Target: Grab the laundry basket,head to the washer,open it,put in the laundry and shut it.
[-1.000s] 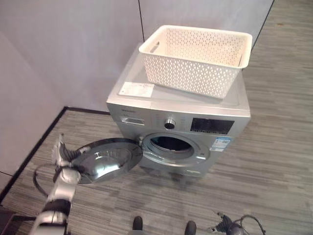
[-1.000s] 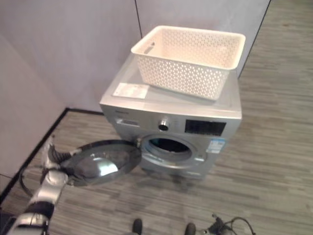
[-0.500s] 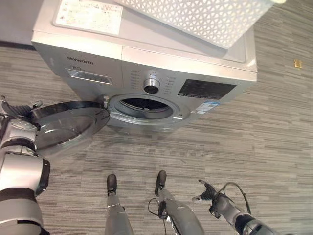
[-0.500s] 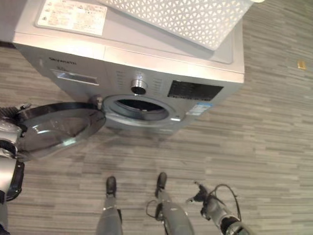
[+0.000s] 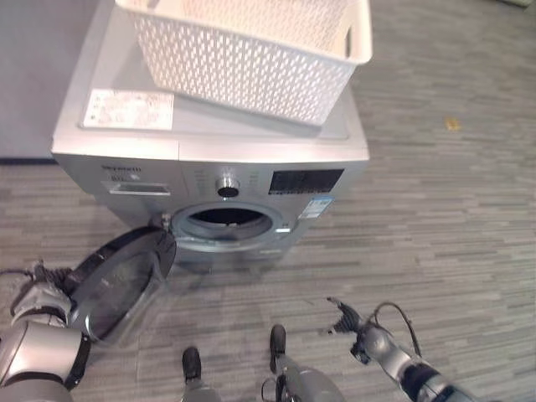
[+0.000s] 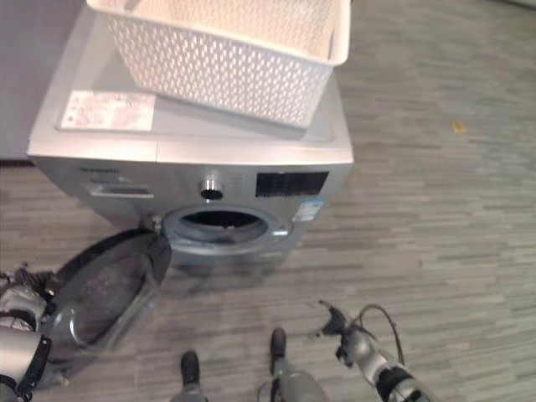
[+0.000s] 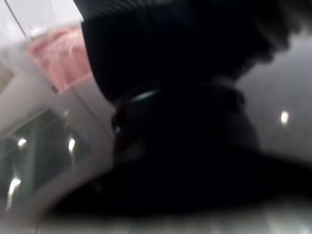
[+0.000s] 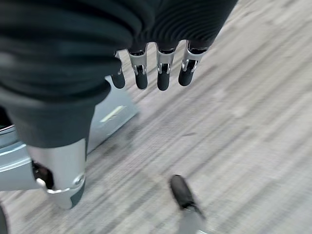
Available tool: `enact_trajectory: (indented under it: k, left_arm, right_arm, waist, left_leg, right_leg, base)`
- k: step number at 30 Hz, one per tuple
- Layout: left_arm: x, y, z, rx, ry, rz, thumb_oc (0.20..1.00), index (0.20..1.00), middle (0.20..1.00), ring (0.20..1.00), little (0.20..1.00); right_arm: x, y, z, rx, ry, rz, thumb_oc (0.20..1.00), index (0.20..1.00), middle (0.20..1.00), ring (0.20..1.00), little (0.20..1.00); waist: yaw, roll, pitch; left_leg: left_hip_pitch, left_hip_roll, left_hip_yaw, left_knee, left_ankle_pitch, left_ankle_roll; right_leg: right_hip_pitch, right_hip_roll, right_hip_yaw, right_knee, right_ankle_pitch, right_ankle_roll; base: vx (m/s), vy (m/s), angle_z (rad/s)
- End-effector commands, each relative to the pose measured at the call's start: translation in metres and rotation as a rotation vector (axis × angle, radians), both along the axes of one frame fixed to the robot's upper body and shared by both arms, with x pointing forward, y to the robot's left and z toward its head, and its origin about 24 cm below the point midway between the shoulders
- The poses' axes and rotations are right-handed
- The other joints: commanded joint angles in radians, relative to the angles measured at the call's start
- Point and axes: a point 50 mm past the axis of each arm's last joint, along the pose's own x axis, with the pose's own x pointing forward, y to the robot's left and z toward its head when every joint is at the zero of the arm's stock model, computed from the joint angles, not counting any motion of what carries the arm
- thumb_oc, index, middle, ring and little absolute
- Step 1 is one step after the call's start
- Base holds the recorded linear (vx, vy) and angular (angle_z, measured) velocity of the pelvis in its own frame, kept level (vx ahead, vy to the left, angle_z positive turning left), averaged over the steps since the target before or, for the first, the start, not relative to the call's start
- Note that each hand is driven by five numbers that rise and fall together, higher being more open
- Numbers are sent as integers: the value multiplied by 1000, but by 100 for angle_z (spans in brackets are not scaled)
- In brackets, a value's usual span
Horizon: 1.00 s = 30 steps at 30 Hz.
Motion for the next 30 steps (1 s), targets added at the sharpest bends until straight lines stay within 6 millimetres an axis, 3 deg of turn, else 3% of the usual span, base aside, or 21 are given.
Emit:
enact_trajectory:
  k: [1,4,5,6,7,9,10,11,12,13,14,17,18,19,20,23,26,27,28,29,30]
  left_arm:
    - [-27,-18,-37,-104,110,29,1000,1000,1000,1000,1000]
    - [-36,-63,-79,-241,43,36,1000,1000,1000,1000,1000]
    - [-36,-63,-79,-242,43,36,1000,1000,1000,1000,1000]
    - [-40,-90,-98,-341,17,36,1000,1000,1000,1000,1000]
    - [-40,-91,-98,-342,17,36,1000,1000,1000,1000,1000]
    - [-35,-128,-113,-429,2,-36,1000,1000,1000,1000,1000]
    - [-32,-137,-115,-446,-1,-60,1000,1000,1000,1000,1000]
    - [-11,-163,-113,-482,-30,-155,1000,1000,1000,1000,1000]
    - [-11,-164,-113,-482,-30,-155,1000,1000,1000,1000,1000]
    - [7,-184,-108,-499,-60,-233,1000,1000,1000,1000,1000]
    - [7,-183,-108,-498,-61,-233,1000,1000,1000,1000,1000]
    - [41,-217,-91,-508,-131,-388,1000,1000,1000,1000,1000]
    - [48,-227,-87,-515,-147,-431,1000,1000,1000,1000,1000]
    - [63,-252,-76,-546,-202,-515,1000,1000,1000,1000,1000]
    - [63,-253,-76,-548,-202,-515,1000,1000,1000,1000,1000]
    - [80,-291,-60,-621,-264,-618,1000,1000,1000,1000,1000]
    - [86,-317,-51,-670,-257,-703,1000,1000,1000,1000,1000]
    - [87,-317,-51,-670,-257,-704,1000,1000,1000,1000,1000]
    - [90,-350,-41,-767,-258,-789,1000,1000,1000,1000,1000]
    - [90,-350,-41,-767,-258,-789,1000,1000,1000,1000,1000]
    - [98,-377,-22,-817,-328,-851,1000,1000,1000,1000,1000]
  right_arm:
    - [0,-8,0,-49,24,30,1000,1000,1000,1000,1000]
    - [-8,-17,-6,-75,68,0,1000,1000,1000,1000,1000]
    - [-9,-17,-6,-76,69,0,1000,1000,1000,1000,1000]
    - [-16,-22,-11,-91,109,-23,1000,1000,1000,1000,1000]
    - [-16,-22,-11,-91,110,-23,1000,1000,1000,1000,1000]
    - [-24,-27,-15,-110,141,-42,1000,1000,1000,1000,1000]
    - [-26,-28,-16,-113,149,-49,1000,1000,1000,1000,1000]
    - [-27,-34,-15,-117,144,-84,1000,1000,1000,1000,1000]
    - [-27,-34,-15,-117,143,-85,1000,1000,1000,1000,1000]
    - [-25,-44,-12,-126,122,-126,1000,1000,1000,1000,1000]
    - [-25,-43,-11,-126,121,-126,1000,1000,1000,1000,1000]
    - [-26,-57,-7,-122,80,-222,1000,1000,1000,1000,1000]
    - [-29,-58,-7,-121,81,-235,1000,1000,1000,1000,1000]
    - [-35,-65,-8,-125,84,-285,1000,1000,1000,1000,1000]
    - [-35,-66,-8,-126,84,-286,1000,1000,1000,1000,1000]
    - [-36,-72,-6,-115,59,-375,1000,1000,1000,1000,1000]
    - [-30,-66,-4,-84,23,-393,1000,1000,1000,1000,1000]
    - [-29,-66,-4,-84,23,-394,1000,1000,1000,1000,1000]
    - [-22,-58,-1,-55,-7,-369,1000,1000,1000,1000,1000]
    - [-22,-58,-1,-55,-7,-369,1000,1000,1000,1000,1000]
    - [-17,-49,0,-38,-25,-332,1000,1000,1000,1000,1000]
  waist:
    - [-16,-27,-1]
    - [-13,4,-12]
    - [-11,4,-11]
    - [-7,15,-20]
    - [-6,16,-21]
    - [-5,26,-31]
    - [-5,29,-32]
    - [-2,23,-28]
    - [-3,23,-28]
    - [-2,3,-15]
    - [-5,1,-19]
    - [-31,-4,-17]
    - [-42,1,-25]
    - [-73,35,-37]
    - [-75,41,-34]
    - [-120,62,-27]
    - [-148,54,-15]
    - [-147,54,-14]
    - [-182,51,-13]
    - [-182,51,-14]
    - [-198,52,-10]
  left_leg:
    - [27,11,16,5,-17,8]
    - [96,23,94,9,-21,10]
    - [98,24,96,9,-22,9]
    - [106,28,114,10,-13,10]
    - [107,28,115,10,-14,9]
    - [111,36,133,7,-1,6]
    - [108,37,131,10,13,4]
    - [100,22,110,43,16,7]
    - [99,23,109,45,14,7]
    - [78,-26,53,183,-51,23]
    - [69,-28,51,187,-49,23]
    - [80,-120,-16,322,-150,50]
    - [98,-138,-20,315,-166,56]
    - [179,-158,-28,261,-194,68]
    - [185,-153,-31,257,-196,67]
    - [224,-142,-4,185,-217,73]
    - [257,-137,16,114,-236,67]
    - [258,-137,15,113,-235,68]
    - [295,-154,42,42,-270,68]
    - [295,-154,42,42,-269,68]
    - [309,-173,36,17,-283,76]
  right_leg:
    - [-11,-45,67,5,-24,90]
    - [8,-17,133,5,-31,96]
    - [9,-16,135,5,-31,96]
    - [7,-4,155,5,-33,97]
    - [7,-4,156,5,-33,97]
    - [6,6,166,5,-34,95]
    - [4,10,167,5,-33,94]
    - [1,6,159,5,-28,92]
    - [1,5,158,5,-28,92]
    - [-2,-10,139,5,-12,82]
    - [-8,-13,137,5,-9,82]
    - [-22,-26,69,5,10,61]
    - [-32,-27,57,5,13,57]
    - [-55,-17,18,5,30,59]
    - [-49,-14,13,5,28,59]
    - [-89,-31,-44,10,56,66]
    - [-112,-65,-76,17,87,83]
    - [-111,-65,-76,17,87,83]
    - [-132,-99,-93,17,113,109]
    - [-133,-100,-93,17,113,109]
    - [-144,-111,-87,18,135,127]
  base:
    - [82,-53,-58]
    - [56,-60,-65]
    - [6,-45,-92]
    - [0,-34,-54]
    - [6,-68,-39]
    - [11,-68,-22]
    - [-54,-92,-15]
    - [-64,-60,-17]
    - [-137,-140,-14]
    - [-94,-90,7]
    - [-144,-127,30]
    - [-102,-71,32]
    - [-100,6,88]
    - [-56,31,111]
    - [-81,58,104]
    - [-207,93,101]
    - [-227,94,60]
    - [-328,159,26]
    - [-223,111,31]
    - [-336,183,45]
    - [-125,71,39]
